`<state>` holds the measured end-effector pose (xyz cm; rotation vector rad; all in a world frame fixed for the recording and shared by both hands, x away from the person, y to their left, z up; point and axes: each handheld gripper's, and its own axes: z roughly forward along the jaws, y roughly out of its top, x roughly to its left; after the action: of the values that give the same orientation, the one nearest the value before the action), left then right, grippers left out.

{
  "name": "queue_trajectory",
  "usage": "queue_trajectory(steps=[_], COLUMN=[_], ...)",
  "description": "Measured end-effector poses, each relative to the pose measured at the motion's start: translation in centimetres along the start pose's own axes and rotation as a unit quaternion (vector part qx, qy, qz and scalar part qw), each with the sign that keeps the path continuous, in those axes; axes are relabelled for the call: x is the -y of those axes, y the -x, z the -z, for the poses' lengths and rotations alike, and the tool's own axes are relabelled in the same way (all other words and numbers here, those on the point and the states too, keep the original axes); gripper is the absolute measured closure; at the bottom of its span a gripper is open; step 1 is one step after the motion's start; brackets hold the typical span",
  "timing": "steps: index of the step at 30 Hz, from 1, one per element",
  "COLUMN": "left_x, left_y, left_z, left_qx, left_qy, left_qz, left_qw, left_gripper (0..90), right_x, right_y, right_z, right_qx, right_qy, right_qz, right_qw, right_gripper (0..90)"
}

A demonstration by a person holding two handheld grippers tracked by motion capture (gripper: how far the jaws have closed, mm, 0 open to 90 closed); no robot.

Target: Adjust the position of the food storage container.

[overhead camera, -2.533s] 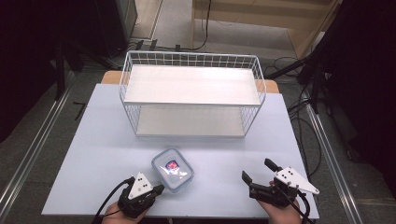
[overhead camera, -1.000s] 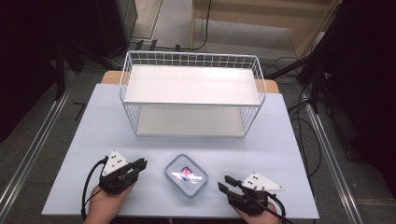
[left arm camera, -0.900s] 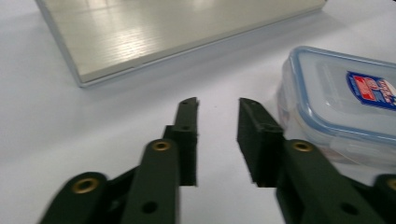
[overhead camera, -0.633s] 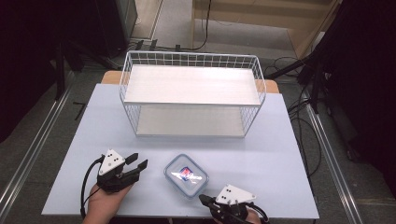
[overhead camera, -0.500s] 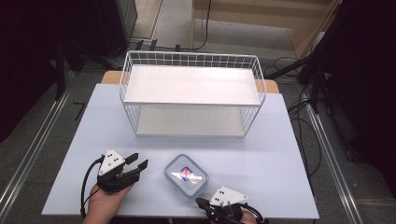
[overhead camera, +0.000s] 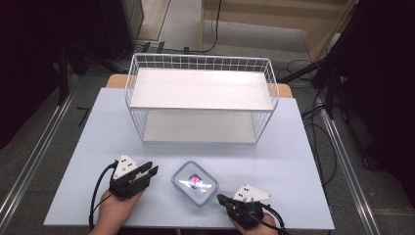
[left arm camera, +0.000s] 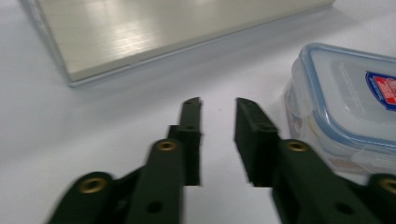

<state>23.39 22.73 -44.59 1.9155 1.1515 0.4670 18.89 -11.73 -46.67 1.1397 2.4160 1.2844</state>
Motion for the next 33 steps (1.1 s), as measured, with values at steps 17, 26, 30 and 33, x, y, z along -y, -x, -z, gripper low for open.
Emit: queue_trajectory(steps=[17,26,30,33], left_x=[0.3,0.1,-0.3,-0.2], left_y=[5.2,4.2,2.2,1.5], left_z=[-1.6,-0.3,0.9,1.4], left_qx=[0.050,0.034,0.010,0.002], left_qy=[-0.029,-0.024,-0.005,-0.002], left_qz=[-0.073,-0.068,-0.042,-0.034], left_qw=[0.9957,0.9968,0.9991,0.9994], left_gripper=[90.0,89.8,89.5,89.5], right_x=[0.6,1.1,1.0,0.7], right_y=[0.8,1.5,1.4,1.3], right_z=[1.2,2.1,1.9,1.5], right_qx=[0.023,0.046,0.040,0.039], right_qy=[-0.001,-0.001,-0.002,-0.004], right_qz=[-0.011,-0.024,-0.020,-0.017], right_qw=[0.9997,0.9987,0.9990,0.9991], right_gripper=[90.0,90.0,90.0,90.0])
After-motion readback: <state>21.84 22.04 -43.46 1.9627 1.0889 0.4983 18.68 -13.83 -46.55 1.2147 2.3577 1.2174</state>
